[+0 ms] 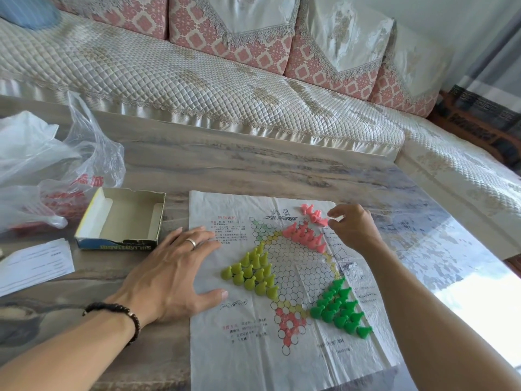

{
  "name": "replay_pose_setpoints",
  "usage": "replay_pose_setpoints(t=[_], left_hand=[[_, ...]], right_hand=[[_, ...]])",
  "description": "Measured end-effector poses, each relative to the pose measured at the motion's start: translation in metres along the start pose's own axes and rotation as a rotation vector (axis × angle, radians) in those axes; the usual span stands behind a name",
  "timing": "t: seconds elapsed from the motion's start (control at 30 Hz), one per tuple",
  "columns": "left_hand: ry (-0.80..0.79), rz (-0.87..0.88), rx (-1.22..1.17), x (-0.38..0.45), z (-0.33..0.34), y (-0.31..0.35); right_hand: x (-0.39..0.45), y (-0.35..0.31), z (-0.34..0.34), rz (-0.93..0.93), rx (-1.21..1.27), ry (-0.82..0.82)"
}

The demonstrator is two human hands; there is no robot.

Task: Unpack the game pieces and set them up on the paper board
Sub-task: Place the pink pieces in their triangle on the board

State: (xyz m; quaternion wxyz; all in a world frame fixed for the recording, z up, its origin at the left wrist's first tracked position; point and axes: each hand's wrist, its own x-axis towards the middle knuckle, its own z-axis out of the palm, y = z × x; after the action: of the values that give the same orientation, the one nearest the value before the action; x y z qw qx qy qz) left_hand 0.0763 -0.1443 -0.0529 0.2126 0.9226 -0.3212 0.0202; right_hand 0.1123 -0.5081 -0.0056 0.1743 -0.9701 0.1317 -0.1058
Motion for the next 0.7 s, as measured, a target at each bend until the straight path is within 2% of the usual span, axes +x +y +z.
replay_pose_setpoints(t=[0.2,0.33,0.5,0.7], left_hand=[[0.005,-0.001,0.002,0.001,0.0,0.0],[0.008,0.004,0.003,0.001,0.001,0.0],[0.005,0.005,0.004,0.001,0.001,0.0],[0.002,-0.002,0.006,0.001,0.0,0.001]], right_hand=[[0.002,-0.008,0.011,-0.089,-0.115,-0.031],[-0.001,-0.004,0.008,-0.062,-0.148,-0.052],[-0.003,-0.005,-0.002,0.022,0.021,-0.042],[0.004,-0.028,-0.007,0.011,0.184,-0.05]])
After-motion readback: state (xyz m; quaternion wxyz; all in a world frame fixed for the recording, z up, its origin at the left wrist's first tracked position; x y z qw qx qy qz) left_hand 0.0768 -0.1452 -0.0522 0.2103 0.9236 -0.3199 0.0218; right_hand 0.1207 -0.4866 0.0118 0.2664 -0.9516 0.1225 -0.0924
